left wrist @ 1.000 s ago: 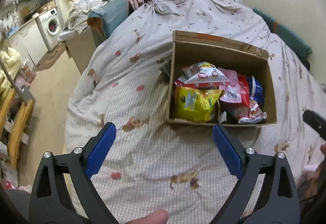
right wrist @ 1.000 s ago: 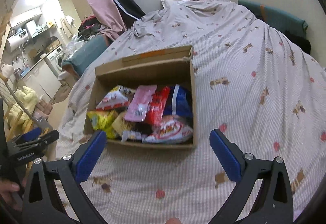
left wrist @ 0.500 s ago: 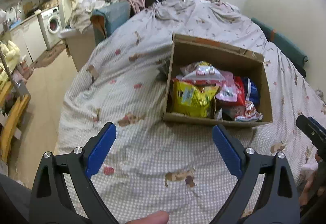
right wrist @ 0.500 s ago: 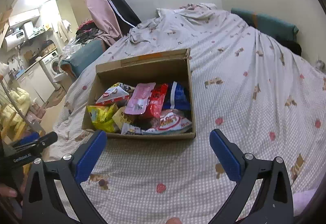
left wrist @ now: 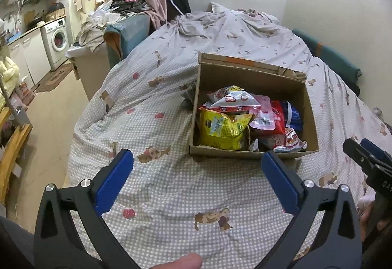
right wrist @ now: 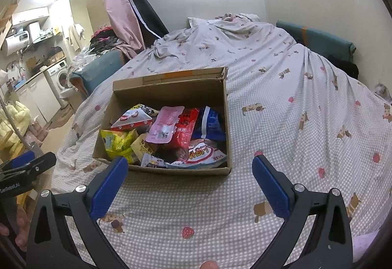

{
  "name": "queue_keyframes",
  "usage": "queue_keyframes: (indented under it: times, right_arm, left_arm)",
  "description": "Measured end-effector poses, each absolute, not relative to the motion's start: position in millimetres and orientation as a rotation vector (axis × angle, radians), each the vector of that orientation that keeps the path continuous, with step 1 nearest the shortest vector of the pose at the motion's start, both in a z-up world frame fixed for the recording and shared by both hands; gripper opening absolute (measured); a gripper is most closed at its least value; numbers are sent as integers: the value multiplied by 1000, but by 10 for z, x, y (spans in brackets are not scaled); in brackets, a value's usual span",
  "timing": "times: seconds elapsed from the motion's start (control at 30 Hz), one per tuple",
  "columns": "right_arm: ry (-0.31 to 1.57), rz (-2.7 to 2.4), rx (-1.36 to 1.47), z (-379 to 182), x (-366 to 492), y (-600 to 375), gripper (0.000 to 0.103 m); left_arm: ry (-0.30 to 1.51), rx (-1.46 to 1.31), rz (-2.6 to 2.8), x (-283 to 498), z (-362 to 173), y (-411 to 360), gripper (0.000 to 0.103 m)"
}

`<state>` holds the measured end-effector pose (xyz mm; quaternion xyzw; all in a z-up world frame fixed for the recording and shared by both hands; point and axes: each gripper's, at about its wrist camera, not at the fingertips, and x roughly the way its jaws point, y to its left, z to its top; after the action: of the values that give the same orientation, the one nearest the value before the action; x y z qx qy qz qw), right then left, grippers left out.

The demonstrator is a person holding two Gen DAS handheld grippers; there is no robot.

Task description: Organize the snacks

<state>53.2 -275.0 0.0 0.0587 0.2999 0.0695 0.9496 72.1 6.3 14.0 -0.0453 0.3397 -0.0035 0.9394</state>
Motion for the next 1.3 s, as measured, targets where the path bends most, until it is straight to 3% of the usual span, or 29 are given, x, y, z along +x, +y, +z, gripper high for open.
queue_keyframes:
  times: [1.3]
  right_arm:
    - [603,133,101,-4,541,-2734,103]
  left_arm:
    - [686,-82,-11,704,151,36,103]
